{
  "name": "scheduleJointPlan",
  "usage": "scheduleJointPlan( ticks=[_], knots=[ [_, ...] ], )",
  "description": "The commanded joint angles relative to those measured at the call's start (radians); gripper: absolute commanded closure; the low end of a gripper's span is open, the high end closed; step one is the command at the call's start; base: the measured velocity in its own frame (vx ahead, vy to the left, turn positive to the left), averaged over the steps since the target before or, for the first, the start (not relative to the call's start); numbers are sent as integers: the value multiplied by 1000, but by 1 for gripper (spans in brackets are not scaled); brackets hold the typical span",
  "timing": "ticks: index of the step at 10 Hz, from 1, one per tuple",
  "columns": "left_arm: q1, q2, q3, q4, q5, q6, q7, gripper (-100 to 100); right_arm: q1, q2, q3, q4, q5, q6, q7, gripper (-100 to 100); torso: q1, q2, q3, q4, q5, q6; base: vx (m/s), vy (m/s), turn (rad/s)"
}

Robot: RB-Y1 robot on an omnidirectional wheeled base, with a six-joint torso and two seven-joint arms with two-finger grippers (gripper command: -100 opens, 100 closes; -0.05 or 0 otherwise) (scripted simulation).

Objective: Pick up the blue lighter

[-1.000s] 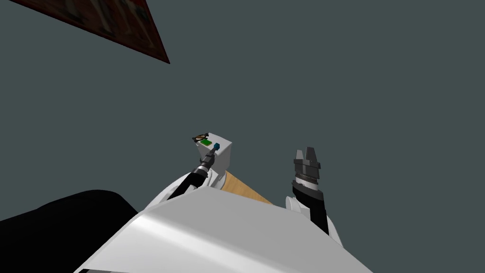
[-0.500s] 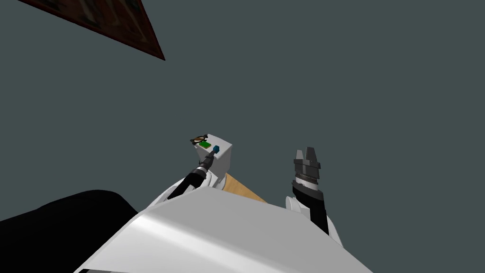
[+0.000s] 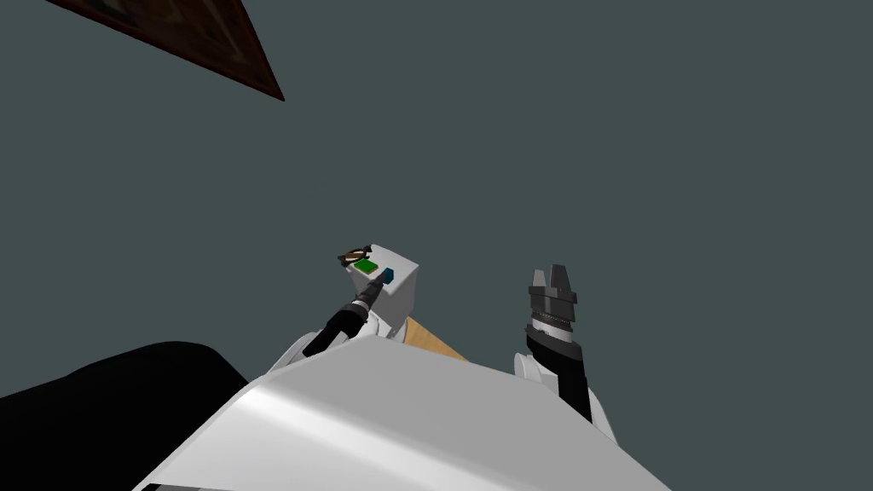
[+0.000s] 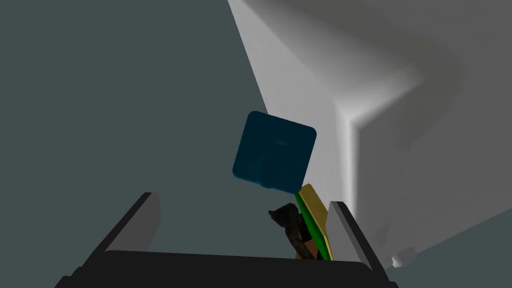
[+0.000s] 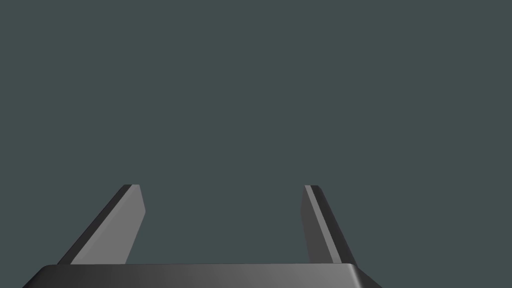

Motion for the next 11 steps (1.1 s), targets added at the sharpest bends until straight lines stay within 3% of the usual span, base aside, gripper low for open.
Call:
scheduleJointPlan(
  ticks=[1, 2, 3, 6, 7, 8, 11],
  knots=[
    [0, 0, 0, 0, 0, 0, 0, -100, 0, 0, 0, 0, 0, 0, 0, 0, 0, 0, 0, 0, 0, 0, 51, 22, -4],
    [0, 0, 0, 0, -2, 4, -2, 0, 0, 0, 0, 0, 0, 0, 0, 0, -2, 3, 2, 1, 0, 0, 9, 5, 0],
    [-31, -22, 17, 15, -13, 22, -2, -100, 0, 0, 0, 0, 0, 0, 0, 0, -3, 6, 3, 1, -1, 0, -6, 14, -140],
    [-77, -55, 42, 38, -30, 50, -3, -100, 0, 0, 0, 0, 0, 0, 0, 0, -2, 9, 5, 2, 0, 0, -23, 26, -152],
    [-70, -48, 36, 33, -26, 44, -3, -100, 0, 0, 0, 0, 0, 0, 0, 0, -2, 9, 5, 2, 0, 0, -9, 10, -22],
    [-72, -50, 38, 35, -27, 47, -3, 100, 0, 0, 0, 0, 0, 0, 0, 0, -3, 9, 5, 2, -1, 0, 0, 0, 0],
    [-71, -49, 38, 35, -27, 47, -3, 100, 0, 0, 0, 0, 0, 0, 0, 0, -4, 8, 5, 2, -1, 0, 0, 0, 0]
  ],
)
